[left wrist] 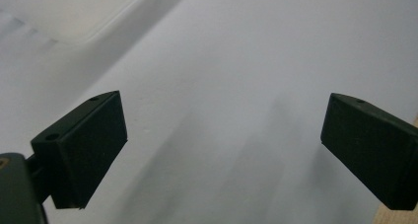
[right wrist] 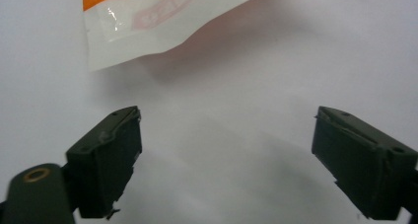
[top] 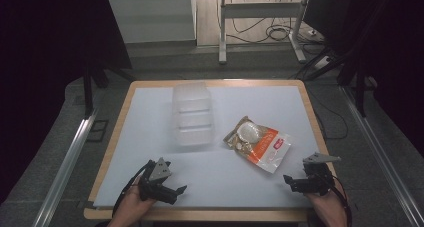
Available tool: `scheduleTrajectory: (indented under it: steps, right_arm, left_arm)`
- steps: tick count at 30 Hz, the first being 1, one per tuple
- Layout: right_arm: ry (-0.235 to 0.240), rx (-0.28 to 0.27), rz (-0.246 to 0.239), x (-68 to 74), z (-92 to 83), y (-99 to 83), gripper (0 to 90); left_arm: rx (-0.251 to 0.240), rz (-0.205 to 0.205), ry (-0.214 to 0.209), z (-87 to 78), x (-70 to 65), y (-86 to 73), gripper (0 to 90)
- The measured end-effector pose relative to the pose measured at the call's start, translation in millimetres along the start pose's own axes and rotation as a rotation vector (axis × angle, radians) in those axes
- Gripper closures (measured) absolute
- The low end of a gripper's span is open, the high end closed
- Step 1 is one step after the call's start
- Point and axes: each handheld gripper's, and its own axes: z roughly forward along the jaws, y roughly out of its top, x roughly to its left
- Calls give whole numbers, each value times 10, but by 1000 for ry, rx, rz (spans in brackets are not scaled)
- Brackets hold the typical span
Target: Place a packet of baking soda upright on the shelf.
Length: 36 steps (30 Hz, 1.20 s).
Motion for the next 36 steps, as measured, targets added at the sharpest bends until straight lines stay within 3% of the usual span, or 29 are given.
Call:
scheduleTrajectory:
  steps: [29,34,36]
  right_arm:
    - [32,-58,-51,35,-34,65,8]
    - [49,-88,-47,79,-91,123,11]
    - [80,-105,-30,92,-100,170,11]
  left_arm:
    - [0,-1,-6,18,12,13,38]
    - [4,5,-11,39,11,22,38]
    - [2,4,-10,35,13,22,38]
